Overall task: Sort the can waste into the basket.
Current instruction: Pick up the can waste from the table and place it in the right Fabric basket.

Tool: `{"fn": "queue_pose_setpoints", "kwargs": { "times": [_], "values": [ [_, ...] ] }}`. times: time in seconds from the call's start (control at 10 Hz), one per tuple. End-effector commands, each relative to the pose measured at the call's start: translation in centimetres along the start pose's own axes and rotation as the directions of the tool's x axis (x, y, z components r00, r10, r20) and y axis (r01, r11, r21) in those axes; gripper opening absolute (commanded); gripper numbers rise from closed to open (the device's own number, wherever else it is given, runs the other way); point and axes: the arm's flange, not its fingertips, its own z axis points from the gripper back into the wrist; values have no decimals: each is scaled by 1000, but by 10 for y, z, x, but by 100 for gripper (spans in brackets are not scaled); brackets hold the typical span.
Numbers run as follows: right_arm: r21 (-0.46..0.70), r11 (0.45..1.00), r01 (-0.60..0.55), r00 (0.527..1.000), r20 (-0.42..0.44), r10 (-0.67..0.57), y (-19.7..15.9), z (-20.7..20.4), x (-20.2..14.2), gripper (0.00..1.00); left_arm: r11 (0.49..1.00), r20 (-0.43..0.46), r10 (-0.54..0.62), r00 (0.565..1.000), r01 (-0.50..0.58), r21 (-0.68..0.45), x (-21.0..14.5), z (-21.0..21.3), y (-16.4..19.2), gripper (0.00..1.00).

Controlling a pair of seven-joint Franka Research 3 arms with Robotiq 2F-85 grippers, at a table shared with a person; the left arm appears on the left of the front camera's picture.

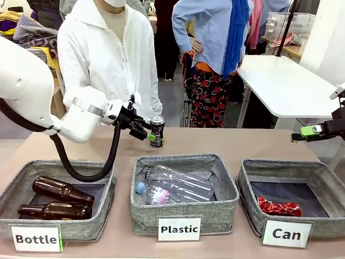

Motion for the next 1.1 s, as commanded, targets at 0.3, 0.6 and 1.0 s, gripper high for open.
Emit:
{"fn": "queue_pose_setpoints", "kwargs": {
  "times": [0.3, 0.6, 1.0],
  "values": [
    [7, 1000, -13, 1000, 11, 13, 1, 1, 2, 100, 999, 72, 46, 996, -46, -14, 0, -23, 14, 100],
    [7, 1000, -13, 1000, 11, 13, 1, 1, 2, 100, 997, 132, 63, 989, -55, -63, 3, -29, 14, 100],
    [7, 1000, -13, 1000, 11, 13, 1, 1, 2, 100, 995, 208, 34, 978, -14, -98, 5, -27, 9, 0]
  ]
}}
